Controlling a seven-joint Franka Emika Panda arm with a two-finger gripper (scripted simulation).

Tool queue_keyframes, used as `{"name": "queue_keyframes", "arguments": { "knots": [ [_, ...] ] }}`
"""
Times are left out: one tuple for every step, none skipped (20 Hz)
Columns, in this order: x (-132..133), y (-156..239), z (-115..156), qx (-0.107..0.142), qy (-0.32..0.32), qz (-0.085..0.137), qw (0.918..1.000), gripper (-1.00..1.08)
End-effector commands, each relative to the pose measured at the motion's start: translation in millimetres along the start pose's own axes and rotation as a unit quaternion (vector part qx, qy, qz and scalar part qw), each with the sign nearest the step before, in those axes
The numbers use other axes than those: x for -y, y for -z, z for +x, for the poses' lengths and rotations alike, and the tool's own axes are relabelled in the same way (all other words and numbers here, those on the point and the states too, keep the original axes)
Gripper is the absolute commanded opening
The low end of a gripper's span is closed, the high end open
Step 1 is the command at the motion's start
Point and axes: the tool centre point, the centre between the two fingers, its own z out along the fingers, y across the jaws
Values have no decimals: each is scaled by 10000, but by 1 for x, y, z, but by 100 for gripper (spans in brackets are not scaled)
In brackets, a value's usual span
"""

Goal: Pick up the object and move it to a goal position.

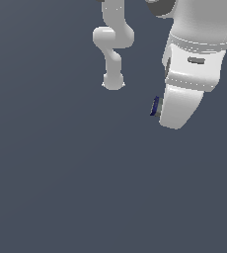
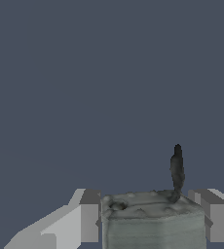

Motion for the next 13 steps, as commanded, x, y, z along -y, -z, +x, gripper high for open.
{"name": "queue_keyframes", "arguments": {
  "knots": [
    [0,10,5,2,-4,2,10000,-100],
    [-1,13,6,2,-4,2,10000,-100],
    [-1,15,8,2,-4,2,10000,-100],
    [-1,18,9,4,-6,1,10000,-100],
    [-1,20,10,4,-6,1,10000,-100],
    [-2,21,11,4,-6,1,10000,-100],
    [-2,23,11,4,-6,1,10000,-100],
    [-2,24,12,4,-6,1,10000,-100],
    [-2,25,13,4,-6,1,10000,-100],
    [-2,26,13,4,-6,1,10000,-100],
    [-2,26,13,4,-6,1,10000,-100],
    [-2,27,13,4,-6,1,10000,-100],
    [-2,27,14,4,-6,1,10000,-100]
  ]
}}
